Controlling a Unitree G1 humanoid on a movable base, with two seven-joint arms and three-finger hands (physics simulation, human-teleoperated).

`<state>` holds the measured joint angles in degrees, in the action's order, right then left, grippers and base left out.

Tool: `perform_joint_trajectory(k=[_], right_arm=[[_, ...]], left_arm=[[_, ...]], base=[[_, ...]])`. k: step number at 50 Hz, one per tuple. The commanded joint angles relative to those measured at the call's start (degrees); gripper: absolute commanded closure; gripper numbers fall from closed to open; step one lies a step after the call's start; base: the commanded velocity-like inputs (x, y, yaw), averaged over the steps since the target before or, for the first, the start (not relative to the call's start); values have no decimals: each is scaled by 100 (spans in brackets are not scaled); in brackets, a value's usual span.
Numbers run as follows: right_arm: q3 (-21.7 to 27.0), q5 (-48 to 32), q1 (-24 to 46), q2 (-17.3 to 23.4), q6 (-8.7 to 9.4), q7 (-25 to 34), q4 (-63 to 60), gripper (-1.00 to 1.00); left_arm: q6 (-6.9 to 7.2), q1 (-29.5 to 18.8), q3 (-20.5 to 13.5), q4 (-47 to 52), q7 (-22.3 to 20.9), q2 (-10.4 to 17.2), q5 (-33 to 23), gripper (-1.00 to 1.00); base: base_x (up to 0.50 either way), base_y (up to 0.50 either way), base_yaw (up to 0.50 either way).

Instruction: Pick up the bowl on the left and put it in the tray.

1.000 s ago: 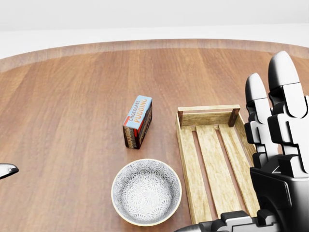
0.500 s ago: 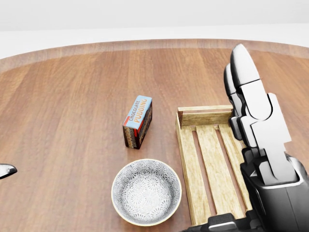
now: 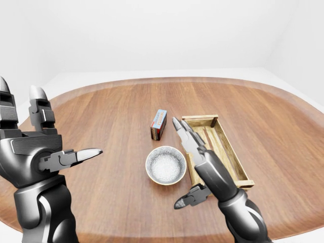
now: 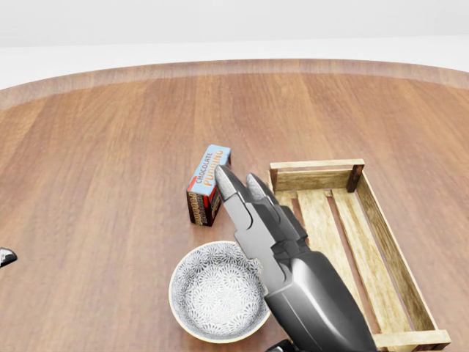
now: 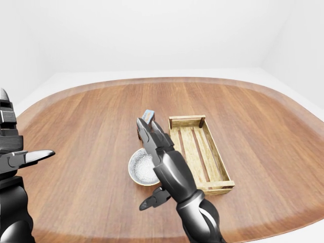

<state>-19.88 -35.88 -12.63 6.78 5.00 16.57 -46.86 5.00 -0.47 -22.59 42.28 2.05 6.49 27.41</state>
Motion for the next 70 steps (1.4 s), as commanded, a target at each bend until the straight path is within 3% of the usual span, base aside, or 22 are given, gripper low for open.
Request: perform_joint_trajectory(k=[1, 22, 40, 70], right_arm=[[-433, -909, -207, 85, 0, 245, 862, -100], [-351, -1100, -243, -86, 0, 181, 1330, -100], [-411, -1944, -143, -242, 0, 139, 1811, -100], [134, -1659, 345, -481, 0, 144, 3051, -100]], left_arm=[[0, -55, -105, 69, 86, 69, 144, -100], [0, -17, -73, -2, 41, 55, 102, -100], [0, -23, -81, 17, 57, 64, 126, -100], [0, -10, -100, 59, 60, 54, 141, -100]], base=[[0, 0, 0], [0, 0, 0], [0, 0, 0], [0, 0, 0]])
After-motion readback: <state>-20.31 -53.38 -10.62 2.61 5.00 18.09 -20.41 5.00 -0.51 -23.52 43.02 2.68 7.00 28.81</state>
